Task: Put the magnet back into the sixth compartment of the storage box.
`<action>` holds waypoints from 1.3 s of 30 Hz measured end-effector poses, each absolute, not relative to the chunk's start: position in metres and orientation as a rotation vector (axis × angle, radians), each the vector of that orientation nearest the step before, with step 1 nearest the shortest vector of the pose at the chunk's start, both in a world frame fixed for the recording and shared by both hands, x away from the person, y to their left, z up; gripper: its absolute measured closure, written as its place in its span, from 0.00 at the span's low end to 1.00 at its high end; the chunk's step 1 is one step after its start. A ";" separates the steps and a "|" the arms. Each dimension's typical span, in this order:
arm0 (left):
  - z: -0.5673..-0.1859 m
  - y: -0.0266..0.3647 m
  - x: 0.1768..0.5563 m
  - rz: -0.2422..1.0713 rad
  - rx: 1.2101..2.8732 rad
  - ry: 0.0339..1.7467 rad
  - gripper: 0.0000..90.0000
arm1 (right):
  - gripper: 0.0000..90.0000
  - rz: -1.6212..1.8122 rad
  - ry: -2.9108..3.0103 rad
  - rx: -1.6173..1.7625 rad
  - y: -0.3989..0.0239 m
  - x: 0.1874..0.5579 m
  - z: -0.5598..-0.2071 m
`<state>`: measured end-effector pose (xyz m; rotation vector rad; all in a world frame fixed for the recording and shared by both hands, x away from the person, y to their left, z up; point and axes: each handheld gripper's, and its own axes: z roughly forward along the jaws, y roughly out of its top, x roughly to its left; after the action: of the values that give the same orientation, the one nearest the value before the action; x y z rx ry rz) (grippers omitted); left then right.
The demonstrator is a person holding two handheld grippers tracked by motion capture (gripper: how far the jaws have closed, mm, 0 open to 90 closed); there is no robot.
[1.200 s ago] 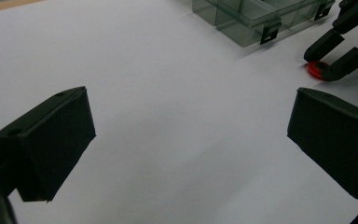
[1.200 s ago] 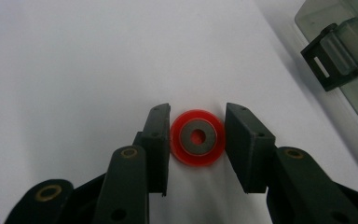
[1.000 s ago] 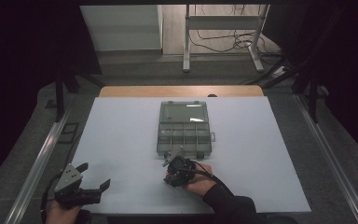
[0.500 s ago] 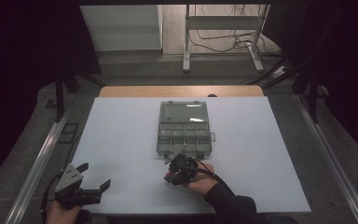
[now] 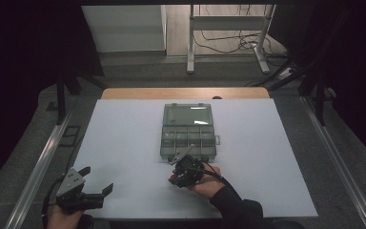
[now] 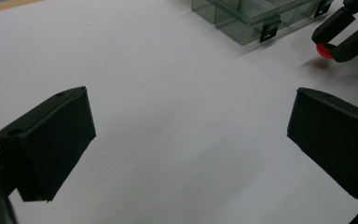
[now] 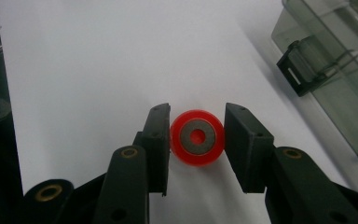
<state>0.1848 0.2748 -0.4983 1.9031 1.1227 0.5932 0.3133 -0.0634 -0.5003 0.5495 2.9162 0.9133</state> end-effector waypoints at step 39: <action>-0.498 0.274 0.185 0.596 1.906 1.123 0.02 | 0.69 0.974 2.845 0.616 -0.072 0.334 -0.476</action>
<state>0.1850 0.2741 -0.4984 1.9061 1.1232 0.5959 0.3344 -0.0719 -0.4760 0.6161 2.8446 0.9744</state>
